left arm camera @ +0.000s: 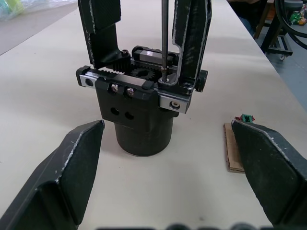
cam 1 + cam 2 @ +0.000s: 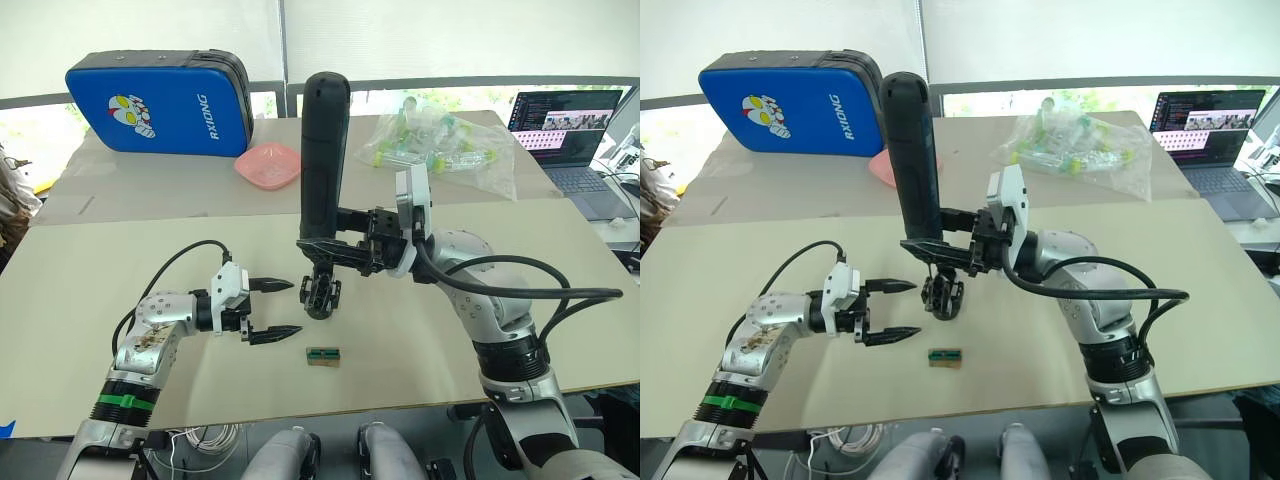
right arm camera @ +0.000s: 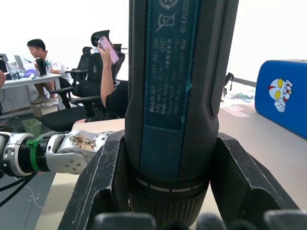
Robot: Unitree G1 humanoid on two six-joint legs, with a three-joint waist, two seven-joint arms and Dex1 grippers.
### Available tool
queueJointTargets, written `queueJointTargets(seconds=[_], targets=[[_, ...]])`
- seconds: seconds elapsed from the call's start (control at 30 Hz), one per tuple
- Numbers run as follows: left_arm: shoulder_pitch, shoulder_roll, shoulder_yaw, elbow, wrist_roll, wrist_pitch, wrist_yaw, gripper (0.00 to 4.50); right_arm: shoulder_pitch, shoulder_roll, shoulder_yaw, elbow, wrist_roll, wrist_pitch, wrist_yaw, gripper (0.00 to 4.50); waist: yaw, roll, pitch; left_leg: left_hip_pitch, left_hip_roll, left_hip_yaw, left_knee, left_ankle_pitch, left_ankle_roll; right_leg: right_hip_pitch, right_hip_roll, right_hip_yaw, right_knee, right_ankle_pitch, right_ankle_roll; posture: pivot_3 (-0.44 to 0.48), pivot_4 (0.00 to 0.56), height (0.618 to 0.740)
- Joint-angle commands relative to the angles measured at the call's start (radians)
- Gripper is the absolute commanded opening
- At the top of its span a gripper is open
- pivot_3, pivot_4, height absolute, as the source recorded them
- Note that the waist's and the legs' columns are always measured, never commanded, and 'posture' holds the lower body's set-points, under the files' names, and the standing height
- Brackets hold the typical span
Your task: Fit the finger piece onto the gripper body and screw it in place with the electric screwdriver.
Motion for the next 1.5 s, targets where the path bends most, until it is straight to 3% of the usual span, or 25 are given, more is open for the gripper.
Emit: queueJointTargets(seconds=[0.03, 0.7, 1.5], targets=[[0.000, -0.003, 0.000, -0.007, 0.000, -0.017, 0.006, 4.50, -0.018, 0.010, -0.020, -0.022, 0.009, -0.028, 0.002, 1.94, 0.000, 0.000, 0.000, 0.000, 0.000, 0.000, 0.000, 0.000, 0.000, 0.000, 0.000, 0.000, 0.000, 0.000, 0.000, 0.000, 0.150, 0.740], [-0.024, -0.057, -0.051, 0.111, 0.099, -0.077, 0.101, 4.50, -0.024, 0.005, -0.011, 0.010, -0.015, -0.037, 0.015, 1.94, 0.000, 0.000, 0.000, 0.001, 0.000, 0.000, 0.007, 0.000, 0.000, 0.001, 0.000, 0.001, 0.008, 0.000, 0.000, 0.000, 0.150, 0.740], [-0.168, -0.194, -0.103, 0.265, 0.149, -0.065, 0.131, 4.50, -0.025, 0.013, 0.001, 0.030, -0.048, -0.055, 0.029, 1.94, 0.003, -0.001, 0.000, 0.000, 0.000, 0.000, 0.011, 0.000, 0.000, 0.001, -0.001, 0.002, 0.010, 0.000, -0.001, 0.000, 0.150, 0.740]])
